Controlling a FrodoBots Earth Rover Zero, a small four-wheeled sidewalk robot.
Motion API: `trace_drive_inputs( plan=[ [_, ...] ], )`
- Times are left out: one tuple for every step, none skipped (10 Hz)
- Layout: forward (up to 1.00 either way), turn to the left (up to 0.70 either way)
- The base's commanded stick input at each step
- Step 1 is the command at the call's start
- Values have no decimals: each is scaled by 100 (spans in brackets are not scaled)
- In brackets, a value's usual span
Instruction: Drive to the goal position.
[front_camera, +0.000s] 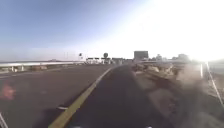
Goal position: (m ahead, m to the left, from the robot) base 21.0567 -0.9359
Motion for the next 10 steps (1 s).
trace_drive_inputs(
  plan=[
    [50,0],
    [50,0],
    [50,0],
    [50,0],
    [50,0],
    [50,0],
    [50,0],
    [50,0],
    [50,0],
    [50,0]
  ],
)
